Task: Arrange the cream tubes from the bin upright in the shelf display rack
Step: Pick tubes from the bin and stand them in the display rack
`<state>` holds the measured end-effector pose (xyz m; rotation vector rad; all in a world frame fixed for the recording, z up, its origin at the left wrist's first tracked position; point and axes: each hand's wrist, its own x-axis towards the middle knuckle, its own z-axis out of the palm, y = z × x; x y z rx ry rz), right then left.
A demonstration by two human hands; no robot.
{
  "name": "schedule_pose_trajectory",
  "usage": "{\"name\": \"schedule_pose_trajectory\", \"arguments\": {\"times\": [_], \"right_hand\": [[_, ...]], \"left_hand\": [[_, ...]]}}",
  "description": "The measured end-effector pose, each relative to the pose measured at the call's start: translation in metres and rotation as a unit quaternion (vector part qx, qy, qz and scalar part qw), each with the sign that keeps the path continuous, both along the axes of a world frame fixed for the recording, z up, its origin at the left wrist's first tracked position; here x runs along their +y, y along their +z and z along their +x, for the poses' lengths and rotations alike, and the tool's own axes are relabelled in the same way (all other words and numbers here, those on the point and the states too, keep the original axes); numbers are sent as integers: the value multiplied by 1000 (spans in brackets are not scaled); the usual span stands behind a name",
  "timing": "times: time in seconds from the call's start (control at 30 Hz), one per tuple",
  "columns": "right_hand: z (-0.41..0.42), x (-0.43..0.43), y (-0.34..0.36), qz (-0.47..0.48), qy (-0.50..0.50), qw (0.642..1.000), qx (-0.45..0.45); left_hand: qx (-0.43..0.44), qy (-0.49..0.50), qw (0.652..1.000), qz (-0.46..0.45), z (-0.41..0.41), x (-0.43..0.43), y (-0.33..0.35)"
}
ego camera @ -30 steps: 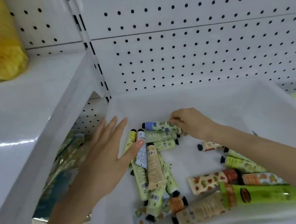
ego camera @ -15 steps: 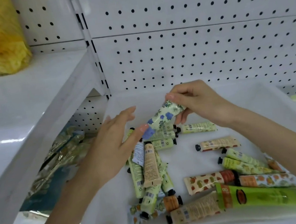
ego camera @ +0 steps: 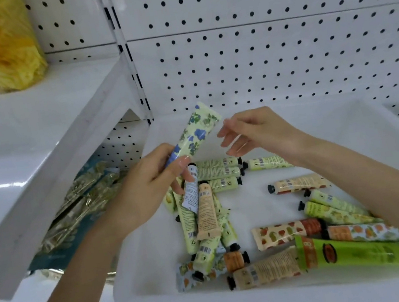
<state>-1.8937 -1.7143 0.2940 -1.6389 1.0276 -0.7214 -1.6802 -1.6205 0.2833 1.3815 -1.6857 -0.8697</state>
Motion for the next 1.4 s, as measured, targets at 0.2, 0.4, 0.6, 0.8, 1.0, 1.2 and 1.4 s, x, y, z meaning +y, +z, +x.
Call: {"name": "schedule_pose_trajectory", "arguments": {"times": [0.2, 0.4, 0.6, 0.8, 1.0, 1.2, 1.4], "right_hand": [[-6, -11, -54, -183, 114, 909, 356], [0, -9, -66, -192, 134, 885, 402], [-2, -16, -58, -125, 159, 895, 398], [-16, -16, -30, 13, 118, 969, 215], [-25, -16, 6, 12, 78, 992, 99], [-38, -15, 26, 56, 90, 994, -31], [-31, -5, 31, 87, 139, 984, -65]], "left_hand": [[5, 14, 1000, -7, 0, -1, 0], [19, 28, 999, -5, -2, 0, 4], [10, 47, 999, 6, -1, 0, 4], [41, 36, 998, 26, -4, -4, 10], [122, 68, 989, 49, -24, -15, 24], [127, 55, 986, 89, -42, -20, 20], [207, -34, 963, 171, -38, -12, 15]]}}
